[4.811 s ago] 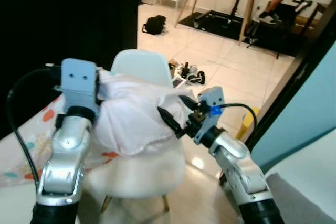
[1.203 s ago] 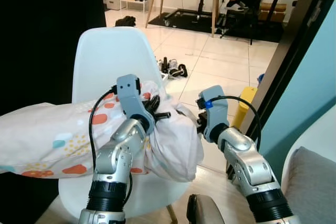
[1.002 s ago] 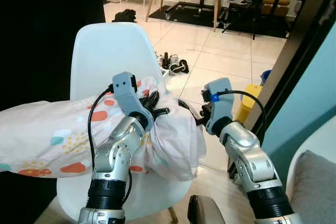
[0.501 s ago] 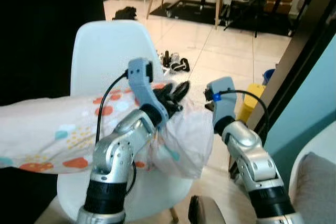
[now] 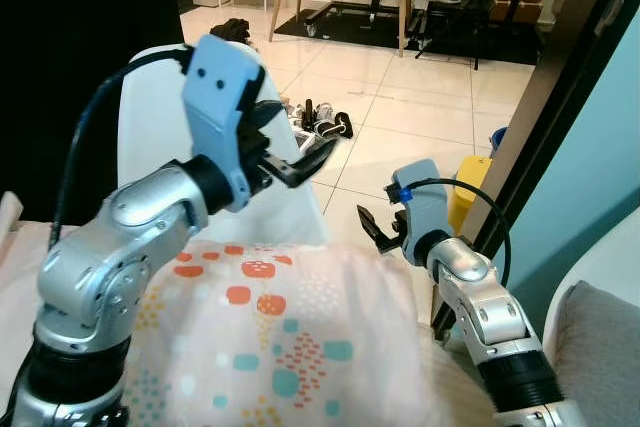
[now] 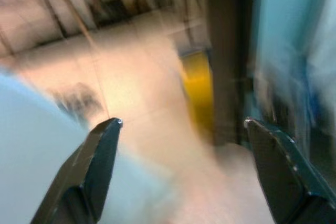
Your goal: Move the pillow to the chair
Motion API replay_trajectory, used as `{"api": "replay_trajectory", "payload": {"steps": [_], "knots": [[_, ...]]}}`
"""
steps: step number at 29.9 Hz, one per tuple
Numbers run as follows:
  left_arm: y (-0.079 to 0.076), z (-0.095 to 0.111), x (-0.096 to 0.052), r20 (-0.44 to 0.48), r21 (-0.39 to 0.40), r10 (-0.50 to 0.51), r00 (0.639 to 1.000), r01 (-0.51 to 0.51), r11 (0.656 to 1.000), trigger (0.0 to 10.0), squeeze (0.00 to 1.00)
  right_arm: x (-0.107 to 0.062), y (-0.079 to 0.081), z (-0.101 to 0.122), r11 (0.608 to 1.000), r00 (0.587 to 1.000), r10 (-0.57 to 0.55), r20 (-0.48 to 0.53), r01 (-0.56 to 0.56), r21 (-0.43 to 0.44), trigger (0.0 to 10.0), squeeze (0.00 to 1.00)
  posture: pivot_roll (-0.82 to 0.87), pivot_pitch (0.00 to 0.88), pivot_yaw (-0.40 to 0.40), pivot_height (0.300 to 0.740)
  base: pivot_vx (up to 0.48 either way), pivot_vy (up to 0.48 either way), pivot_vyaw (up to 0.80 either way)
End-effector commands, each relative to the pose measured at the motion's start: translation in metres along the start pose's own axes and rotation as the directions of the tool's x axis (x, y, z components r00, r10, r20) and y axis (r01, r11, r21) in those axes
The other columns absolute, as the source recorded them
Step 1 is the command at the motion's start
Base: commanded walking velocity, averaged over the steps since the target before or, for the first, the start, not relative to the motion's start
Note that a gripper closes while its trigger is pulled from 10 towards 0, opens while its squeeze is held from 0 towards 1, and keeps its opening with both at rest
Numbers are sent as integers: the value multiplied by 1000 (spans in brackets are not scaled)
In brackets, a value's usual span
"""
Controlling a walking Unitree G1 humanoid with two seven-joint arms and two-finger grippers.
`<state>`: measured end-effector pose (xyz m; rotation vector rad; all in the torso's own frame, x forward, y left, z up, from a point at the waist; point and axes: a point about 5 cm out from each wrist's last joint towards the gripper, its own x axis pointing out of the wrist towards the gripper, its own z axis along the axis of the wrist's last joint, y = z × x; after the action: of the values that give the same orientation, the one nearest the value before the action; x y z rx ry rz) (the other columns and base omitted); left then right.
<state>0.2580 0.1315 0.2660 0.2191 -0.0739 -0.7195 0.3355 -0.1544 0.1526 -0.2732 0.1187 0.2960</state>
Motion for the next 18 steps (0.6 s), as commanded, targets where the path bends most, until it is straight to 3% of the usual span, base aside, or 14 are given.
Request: {"api": "replay_trajectory", "payload": {"steps": [1,2,3,4,5,6,8,9,10,11,12,13,14,18], "knots": [[-9,-18,-10,-132,58,-87,987,95,994,10000,1000,2,3,-2,1000,1000,9,-19,-9,-6,10000,0,-18,0,-73,551,0,0,0],[-9,-18,-10,-132,58,-87,987,95,994,10000,1000,2,3,-2,1000,1000,9,-19,-9,-6,10000,0,-18,0,-73,551,0,0,0],[-11,-31,-20,-231,92,-125,965,150,984,10000,937,2,3,-3,1000,1000,9,-22,-9,-8,10000,0,-21,0,-75,551,0,0,0],[-11,-31,-20,-231,92,-125,965,150,984,10000,937,2,3,-3,1000,1000,9,-22,-9,-8,10000,0,-21,0,-75,551,0,0,0],[-14,-43,-31,-324,131,-165,932,216,967,10000,0,2,3,-3,1000,1000,9,-25,-9,-9,10000,0,-21,0,-75,551,0,0,0],[-14,-43,-31,-324,131,-165,932,216,967,10000,0,2,3,-3,1000,1000,9,-25,-9,-9,10000,0,-21,0,-75,551,0,0,0],[-17,-63,-56,-513,143,-244,823,362,921,10000,0,2,2,-3,1000,999,9,-31,-9,-11,10000,0,-22,0,-75,551,0,0,0],[-17,-63,-56,-513,143,-244,823,362,921,10000,0,2,2,-3,1000,999,9,-31,-9,-11,10000,0,-22,0,-75,551,0,0,0],[-14,-70,-65,-588,138,-250,769,400,906,10000,0,2,2,-4,1000,999,10,-34,-10,-13,10000,0,-21,0,-77,551,0,0,0],[-14,-70,-65,-588,138,-250,769,400,906,10000,0,2,2,-4,1000,999,10,-34,-10,-13,10000,0,-21,0,-77,551,0,0,0],[-11,-77,-72,-652,132,-243,719,423,897,10000,0,2,2,-4,1000,999,10,-36,-11,-14,10000,0,-25,0,-74,551,0,0,0],[-8,-90,-83,-735,116,-243,634,470,875,10000,0,2,2,-4,1000,999,11,-39,-12,-16,10000,0,-29,0,-75,551,0,0,0],[-8,-94,-87,-758,113,-243,606,489,865,10000,0,2,2,-4,1000,999,11,-39,-12,-17,10000,0,-29,0,-75,551,0,0,0],[-7,-99,-89,-780,113,-233,581,497,861,10000,0,2,1,-4,1000,999,10,-40,-11,-17,10000,0,-33,0,-75,551,0,0,0]]}}
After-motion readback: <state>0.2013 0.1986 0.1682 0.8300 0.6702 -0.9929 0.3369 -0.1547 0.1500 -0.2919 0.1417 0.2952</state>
